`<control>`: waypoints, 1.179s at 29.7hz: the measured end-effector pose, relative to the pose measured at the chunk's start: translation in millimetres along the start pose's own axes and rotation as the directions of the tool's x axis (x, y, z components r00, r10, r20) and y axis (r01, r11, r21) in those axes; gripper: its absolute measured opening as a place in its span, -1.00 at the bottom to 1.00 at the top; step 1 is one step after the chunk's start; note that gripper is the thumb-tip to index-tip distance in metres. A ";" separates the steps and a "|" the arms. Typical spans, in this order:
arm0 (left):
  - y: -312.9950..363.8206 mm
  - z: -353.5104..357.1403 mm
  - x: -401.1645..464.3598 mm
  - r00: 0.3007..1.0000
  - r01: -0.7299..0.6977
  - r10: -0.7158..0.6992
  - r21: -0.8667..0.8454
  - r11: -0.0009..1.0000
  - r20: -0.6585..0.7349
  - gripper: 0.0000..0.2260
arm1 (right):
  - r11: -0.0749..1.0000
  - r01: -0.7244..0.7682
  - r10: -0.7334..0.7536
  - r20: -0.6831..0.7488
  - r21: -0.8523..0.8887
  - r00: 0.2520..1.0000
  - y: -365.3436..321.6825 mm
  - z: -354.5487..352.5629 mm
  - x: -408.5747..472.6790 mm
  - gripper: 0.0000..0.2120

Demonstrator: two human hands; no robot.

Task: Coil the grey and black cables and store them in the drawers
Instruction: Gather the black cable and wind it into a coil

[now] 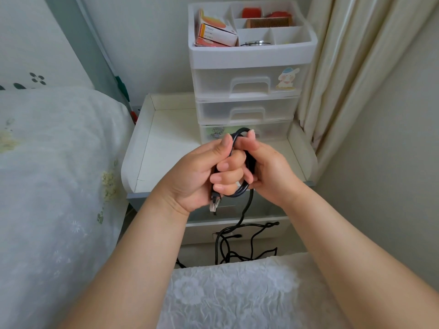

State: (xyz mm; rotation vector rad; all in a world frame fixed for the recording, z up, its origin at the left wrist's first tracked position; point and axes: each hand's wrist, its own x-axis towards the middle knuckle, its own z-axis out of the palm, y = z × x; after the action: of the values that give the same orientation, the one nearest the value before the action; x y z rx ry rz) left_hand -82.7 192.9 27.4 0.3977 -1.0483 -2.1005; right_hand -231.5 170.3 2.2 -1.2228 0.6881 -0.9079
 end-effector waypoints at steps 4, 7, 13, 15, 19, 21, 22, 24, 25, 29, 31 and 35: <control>-1.0 -1.5 0.4 0.997 -0.062 0.058 -0.067 0.996 -0.053 -0.62 | 0.981 -0.134 0.115 0.130 0.141 0.985 3.5 -5.2 2.9 -0.57; 6.1 -7.6 -1.3 0.971 -0.215 0.190 -0.180 0.960 -0.146 -0.62 | 0.990 -0.137 0.135 0.038 0.045 0.990 6.0 -2.3 0.9 -0.58; 23.8 -18.3 -6.6 0.717 -0.607 0.429 -0.190 0.771 -0.549 -0.63 | 0.884 -0.215 0.048 -0.376 -0.416 0.925 23.4 7.8 -1.1 -0.66; 25.0 -19.9 -6.2 0.630 -0.676 0.459 -0.152 0.721 -0.626 -0.62 | 0.845 -0.295 0.103 -0.406 -0.446 0.908 28.9 9.2 -0.8 -0.66; 28.6 -24.8 -8.6 0.491 -0.757 0.476 -0.087 0.647 -0.730 -0.65 | 0.808 -0.295 0.058 -0.430 -0.510 0.901 40.0 14.2 -2.9 -0.87; 27.7 -25.3 -8.2 0.433 -0.764 0.474 -0.033 0.644 -0.767 -0.67 | 0.765 -0.276 -0.007 -0.435 -0.582 0.900 42.8 16.5 -4.3 -0.88; 26.1 -24.7 -6.8 0.413 -0.753 0.482 0.007 0.658 -0.773 -0.67 | 0.715 -0.278 -0.036 -0.430 -0.642 0.902 42.8 17.4 -4.5 -0.87; 21.4 -22.8 -2.8 0.395 -0.689 0.527 0.137 0.712 -0.753 -0.68 | 0.545 -0.276 -0.084 -0.379 -0.791 0.921 40.2 21.1 -4.4 -0.85; 18.3 -22.0 -0.4 0.396 -0.631 0.569 0.237 0.738 -0.721 -0.69 | 0.454 -0.259 -0.103 -0.339 -0.853 0.935 38.6 24.0 -4.5 -0.84; 6.1 -17.8 3.2 0.494 -0.285 0.772 0.765 0.578 -0.399 -0.70 | 0.317 -0.139 -0.104 -0.180 -0.938 0.978 33.1 33.7 -4.1 -0.78; 0.3 -20.9 2.1 0.606 -0.092 0.768 0.941 0.327 -0.207 -0.69 | 0.386 -0.119 -0.026 -0.140 -0.915 0.990 27.1 32.8 -3.1 -0.78; -5.8 -30.1 -3.8 0.786 0.148 0.615 0.985 -0.088 -0.063 -0.64 | 0.622 -0.098 0.151 -0.004 -0.777 0.989 15.2 22.6 -1.5 -0.72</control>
State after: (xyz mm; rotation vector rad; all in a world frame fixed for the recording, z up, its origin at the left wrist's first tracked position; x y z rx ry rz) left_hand -66.1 181.3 4.1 1.2823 -1.9575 -0.2687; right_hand -209.9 183.9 -7.5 -1.9344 1.1707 -0.4245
